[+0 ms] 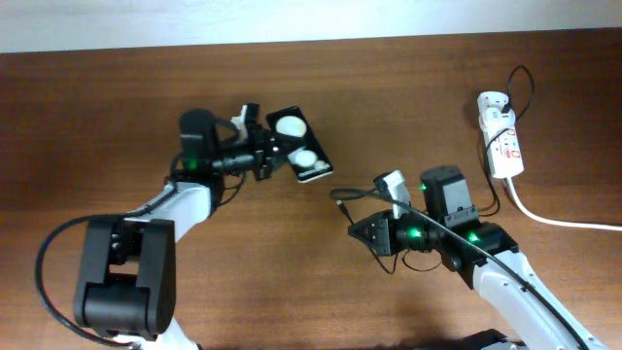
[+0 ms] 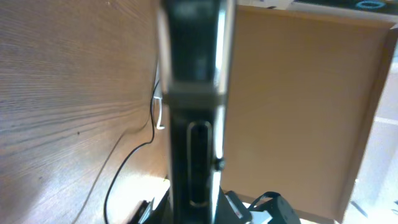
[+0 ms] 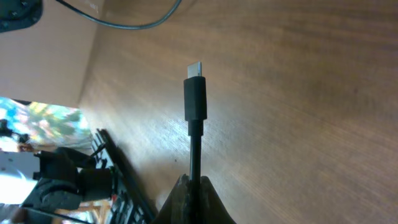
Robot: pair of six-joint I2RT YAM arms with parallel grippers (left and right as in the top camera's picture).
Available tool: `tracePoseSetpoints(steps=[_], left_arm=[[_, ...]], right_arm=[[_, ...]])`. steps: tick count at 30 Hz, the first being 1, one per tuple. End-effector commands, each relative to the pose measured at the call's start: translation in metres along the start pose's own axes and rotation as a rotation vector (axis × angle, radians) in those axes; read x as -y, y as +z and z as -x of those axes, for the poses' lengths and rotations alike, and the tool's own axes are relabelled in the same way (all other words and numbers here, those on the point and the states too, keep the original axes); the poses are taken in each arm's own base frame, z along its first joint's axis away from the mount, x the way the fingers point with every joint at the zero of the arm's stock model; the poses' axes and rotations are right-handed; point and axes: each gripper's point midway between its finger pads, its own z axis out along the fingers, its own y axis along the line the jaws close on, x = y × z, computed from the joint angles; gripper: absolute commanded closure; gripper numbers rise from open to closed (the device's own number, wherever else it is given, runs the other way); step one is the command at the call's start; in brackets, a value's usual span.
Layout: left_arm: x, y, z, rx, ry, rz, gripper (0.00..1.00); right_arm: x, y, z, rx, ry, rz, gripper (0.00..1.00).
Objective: Plug charger to phone and switch on socket
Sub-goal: 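Grasp the black cable's USB-C end with the right gripper, then push the cable plug up into the phone's bottom port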
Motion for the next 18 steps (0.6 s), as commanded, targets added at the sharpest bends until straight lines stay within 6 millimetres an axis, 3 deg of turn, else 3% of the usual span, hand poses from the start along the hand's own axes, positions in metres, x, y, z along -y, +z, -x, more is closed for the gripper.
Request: tracePoseSetpoints(steps=[1,5,11,18], left_arm=[[0.010,0.019,-0.002,0.018,0.086,-0.011,1.00],[0.012,0.022,-0.006,0.004,0.136,-0.017,1.00],[0.023,0.023,-0.008,-0.007,0.204,-0.053,1.00],[0.024,0.023,-0.009,-0.013,0.213,-0.055,1.00]], right_arm=[[-0.009,0.002,-0.011,-0.003,0.037,0.130,0.96],[-0.021,0.001,0.007,0.062,0.001,0.190,0.96],[-0.012,0.011,0.027,0.111,0.026,0.189,0.96],[-0.004,0.018,0.037,0.141,0.006,0.177,0.96]])
